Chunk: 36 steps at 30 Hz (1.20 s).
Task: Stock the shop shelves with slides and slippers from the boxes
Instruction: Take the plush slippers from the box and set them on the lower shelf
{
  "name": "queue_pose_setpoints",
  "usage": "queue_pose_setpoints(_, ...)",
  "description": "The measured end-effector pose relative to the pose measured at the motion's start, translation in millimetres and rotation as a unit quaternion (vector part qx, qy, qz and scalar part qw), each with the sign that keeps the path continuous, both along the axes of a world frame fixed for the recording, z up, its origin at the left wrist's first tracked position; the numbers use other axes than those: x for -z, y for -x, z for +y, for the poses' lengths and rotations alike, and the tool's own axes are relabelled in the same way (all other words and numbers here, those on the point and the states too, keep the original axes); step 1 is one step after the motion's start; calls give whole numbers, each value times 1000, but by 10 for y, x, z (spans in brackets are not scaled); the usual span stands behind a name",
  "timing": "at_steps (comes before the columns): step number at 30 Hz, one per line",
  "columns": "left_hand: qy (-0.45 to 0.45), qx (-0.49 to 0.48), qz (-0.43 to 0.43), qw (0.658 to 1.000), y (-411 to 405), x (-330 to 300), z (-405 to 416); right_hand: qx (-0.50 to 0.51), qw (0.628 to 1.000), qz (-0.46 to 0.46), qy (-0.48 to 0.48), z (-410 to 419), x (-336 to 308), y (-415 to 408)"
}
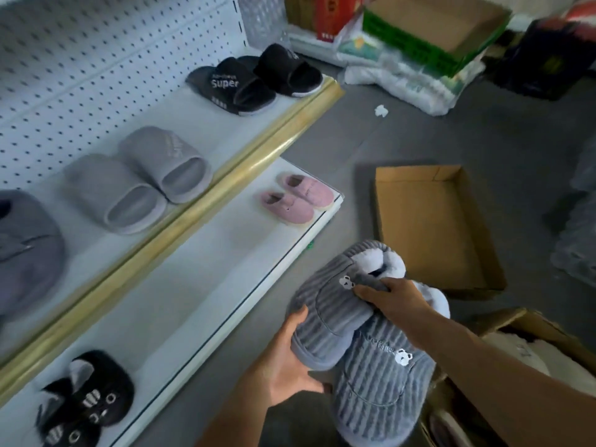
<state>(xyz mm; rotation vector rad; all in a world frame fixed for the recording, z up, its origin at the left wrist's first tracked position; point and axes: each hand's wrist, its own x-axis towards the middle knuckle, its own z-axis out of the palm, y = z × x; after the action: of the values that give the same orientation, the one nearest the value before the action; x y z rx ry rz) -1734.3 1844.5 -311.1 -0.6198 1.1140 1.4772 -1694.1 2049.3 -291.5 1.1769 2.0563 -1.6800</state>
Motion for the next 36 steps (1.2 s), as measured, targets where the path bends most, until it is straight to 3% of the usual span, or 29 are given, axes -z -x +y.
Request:
queue_pose_setpoints(8, -16, -81, 100, 992, -216, -517, -848, -124, 992, 21, -13, -743, -678, 242)
queue_pose_setpoints(13, -13, -156, 141, 977, -364, -798, -1575, -148, 988, 31, -21, -1525, -938, 181)
queue_pose_setpoints(18, 26, -118, 207, 971, -710, -1021, -2538, -59, 997, 44, 27, -2408, -1173, -26)
queue_pose_setpoints(23, 8, -211, 210, 955, -1200, -1204, -3424, 109, 986, 63, 110, -3268, -1450, -243)
queue_pose_setpoints(26, -9, -245, 222, 944, -1460, -1433, -3764, 150, 975, 48, 160, -3725, -1597, -358)
queue_pose_setpoints(30, 61, -300, 247, 919, -1577, -1602, -4210, 125, 975, 20, 182, -4189, -1782, -488)
queue_pose_setpoints(36, 44, -305, 272, 912, -1749, -1794, -4795, 16, 986, -15, 165, -4606, -1987, -601)
